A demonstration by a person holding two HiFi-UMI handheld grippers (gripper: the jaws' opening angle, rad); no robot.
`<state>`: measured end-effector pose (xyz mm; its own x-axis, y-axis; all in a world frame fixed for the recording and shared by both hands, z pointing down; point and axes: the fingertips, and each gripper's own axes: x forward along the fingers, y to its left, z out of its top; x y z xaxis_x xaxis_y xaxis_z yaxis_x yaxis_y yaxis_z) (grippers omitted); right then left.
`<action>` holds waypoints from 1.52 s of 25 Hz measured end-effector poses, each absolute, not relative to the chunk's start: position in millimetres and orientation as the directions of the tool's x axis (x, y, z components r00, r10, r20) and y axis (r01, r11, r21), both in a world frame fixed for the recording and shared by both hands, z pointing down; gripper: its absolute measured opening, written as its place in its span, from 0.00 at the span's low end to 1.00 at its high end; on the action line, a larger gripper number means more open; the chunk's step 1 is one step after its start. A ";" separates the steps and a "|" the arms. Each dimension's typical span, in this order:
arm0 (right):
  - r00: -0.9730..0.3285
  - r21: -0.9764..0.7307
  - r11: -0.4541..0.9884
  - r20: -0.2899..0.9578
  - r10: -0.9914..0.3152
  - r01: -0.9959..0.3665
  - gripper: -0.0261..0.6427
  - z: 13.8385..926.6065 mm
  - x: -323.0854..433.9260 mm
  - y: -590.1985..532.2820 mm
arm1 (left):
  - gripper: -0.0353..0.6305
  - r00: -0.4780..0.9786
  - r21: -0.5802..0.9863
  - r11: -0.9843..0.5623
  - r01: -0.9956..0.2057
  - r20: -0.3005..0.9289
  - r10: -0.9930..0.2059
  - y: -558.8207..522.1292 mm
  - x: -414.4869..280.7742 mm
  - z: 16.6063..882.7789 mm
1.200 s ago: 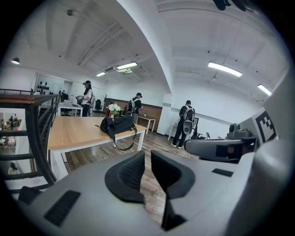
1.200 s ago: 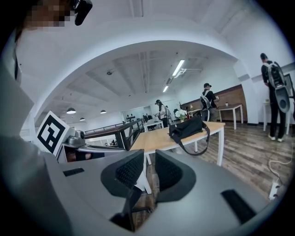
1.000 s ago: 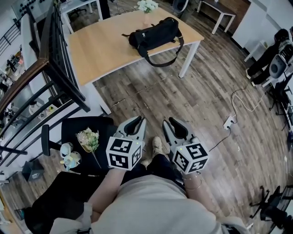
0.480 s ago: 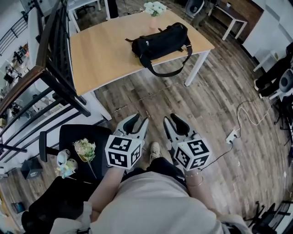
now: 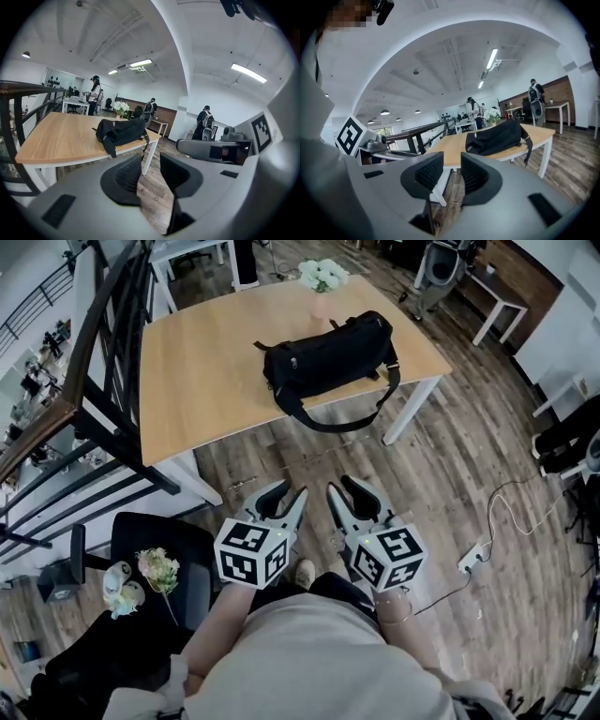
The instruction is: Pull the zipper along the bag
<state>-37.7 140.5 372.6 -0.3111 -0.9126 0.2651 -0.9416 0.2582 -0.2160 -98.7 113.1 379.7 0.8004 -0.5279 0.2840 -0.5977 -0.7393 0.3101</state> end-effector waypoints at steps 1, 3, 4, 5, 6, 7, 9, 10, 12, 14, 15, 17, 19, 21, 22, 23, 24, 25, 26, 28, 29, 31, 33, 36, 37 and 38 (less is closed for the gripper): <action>-0.318 -0.219 0.264 0.272 -0.908 -0.939 0.20 374.9 -34.0 134.8 | 0.24 0.797 0.310 -0.736 -0.602 0.291 -0.530 108.3 -94.1 380.9; -0.331 -0.231 0.271 0.286 -0.899 -0.934 0.20 380.7 -28.0 125.8 | 0.24 0.789 0.309 -0.728 -0.611 0.309 -0.531 100.5 -87.0 384.7; -0.337 -0.239 0.273 0.291 -0.895 -0.932 0.20 384.0 -25.4 122.3 | 0.24 0.785 0.310 -0.724 -0.616 0.318 -0.531 97.1 -84.2 387.0; -0.341 -0.247 0.274 0.296 -0.892 -0.930 0.20 387.2 -22.7 118.8 | 0.24 0.781 0.311 -0.720 -0.620 0.325 -0.533 93.5 -81.6 389.4; -0.346 -0.254 0.275 0.301 -0.889 -0.927 0.20 390.3 -20.0 115.0 | 0.24 0.778 0.313 -0.715 -0.625 0.330 -0.535 89.5 -79.4 391.4; -0.349 -0.259 0.276 0.304 -0.886 -0.926 0.20 392.8 -17.3 110.9 | 0.24 0.774 0.314 -0.711 -0.630 0.334 -0.538 85.1 -77.5 393.2; -0.355 -0.266 0.278 0.311 -0.882 -0.923 0.20 396.4 -12.7 102.2 | 0.24 0.766 0.316 -0.700 -0.640 0.341 -0.545 75.7 -74.8 396.1; -0.358 -0.269 0.279 0.314 -0.879 -0.922 0.20 397.9 -11.2 98.5 | 0.24 0.762 0.318 -0.695 -0.645 0.345 -0.549 71.3 -74.1 397.8; -0.364 -0.272 0.283 0.321 -0.874 -0.920 0.20 400.7 -9.2 91.3 | 0.24 0.754 0.323 -0.684 -0.654 0.352 -0.554 62.3 -73.8 401.8; -0.365 -0.274 0.282 0.325 -0.872 -0.919 0.20 402.5 -6.1 83.1 | 0.24 0.749 0.328 -0.676 -0.660 0.357 -0.558 51.5 -72.3 404.9; -0.363 -0.275 0.280 0.326 -0.873 -0.920 0.20 402.6 -3.6 78.4 | 0.24 0.748 0.329 -0.674 -0.661 0.358 -0.559 45.3 -70.8 405.5; -0.359 -0.273 0.276 0.325 -0.875 -0.921 0.20 401.9 1.9 67.3 | 0.24 0.746 0.328 -0.672 -0.664 0.354 -0.564 30.8 -67.5 404.7; -0.355 -0.272 0.273 0.324 -0.877 -0.923 0.20 401.6 7.2 53.2 | 0.24 0.745 0.324 -0.672 -0.666 0.349 -0.569 13.3 -65.0 403.1; -0.349 -0.271 0.268 0.324 -0.879 -0.925 0.20 401.5 12.3 37.0 | 0.24 0.742 0.321 -0.671 -0.668 0.349 -0.572 -5.8 -63.3 402.9; -0.347 -0.272 0.265 0.324 -0.880 -0.925 0.20 401.4 14.8 28.2 | 0.24 0.741 0.320 -0.669 -0.670 0.349 -0.574 -15.7 -62.7 403.2; -0.345 -0.273 0.262 0.324 -0.881 -0.926 0.20 401.3 16.9 18.8 | 0.24 0.739 0.321 -0.667 -0.672 0.350 -0.576 -25.8 -62.2 403.4; -0.344 -0.275 0.260 0.324 -0.881 -0.926 0.20 401.4 18.3 8.9 | 0.24 0.737 0.322 -0.665 -0.674 0.349 -0.578 -36.2 -61.9 403.3; -0.344 -0.277 0.260 0.325 -0.881 -0.925 0.20 401.6 18.8 -1.2 | 0.24 0.737 0.322 -0.664 -0.675 0.349 -0.579 -46.7 -61.7 403.1; -0.347 -0.278 0.261 0.327 -0.879 -0.924 0.20 401.6 18.2 -11.1 | 0.24 0.736 0.323 -0.663 -0.675 0.349 -0.580 -57.3 -61.7 402.9; -0.354 -0.277 0.268 0.331 -0.875 -0.923 0.20 400.8 16.2 -30.1 | 0.24 0.736 0.324 -0.663 -0.675 0.350 -0.580 -77.7 -62.0 402.2; -0.356 -0.276 0.271 0.332 -0.873 -0.922 0.20 400.3 15.6 -39.5 | 0.24 0.736 0.325 -0.661 -0.676 0.350 -0.580 -87.5 -62.2 402.0; -0.358 -0.278 0.272 0.334 -0.872 -0.921 0.20 399.2 15.7 -59.7 | 0.24 0.733 0.329 -0.656 -0.679 0.353 -0.582 -107.4 -62.4 402.4; -0.360 -0.280 0.273 0.334 -0.871 -0.920 0.20 398.3 15.6 -80.5 | 0.24 0.730 0.332 -0.652 -0.682 0.357 -0.583 -127.3 -63.3 403.2; -0.364 -0.281 0.277 0.334 -0.869 -0.919 0.20 397.5 12.9 -108.3 | 0.24 0.729 0.336 -0.648 -0.684 0.361 -0.582 -154.2 -65.5 404.9; -0.366 -0.281 0.279 0.335 -0.868 -0.918 0.20 397.8 11.7 -115.9 | 0.24 0.730 0.338 -0.648 -0.683 0.363 -0.580 -161.5 -65.9 405.8; -0.366 -0.281 0.279 0.337 -0.867 -0.918 0.20 398.4 10.7 -122.5 | 0.24 0.732 0.340 -0.649 -0.680 0.364 -0.576 -167.9 -65.9 406.9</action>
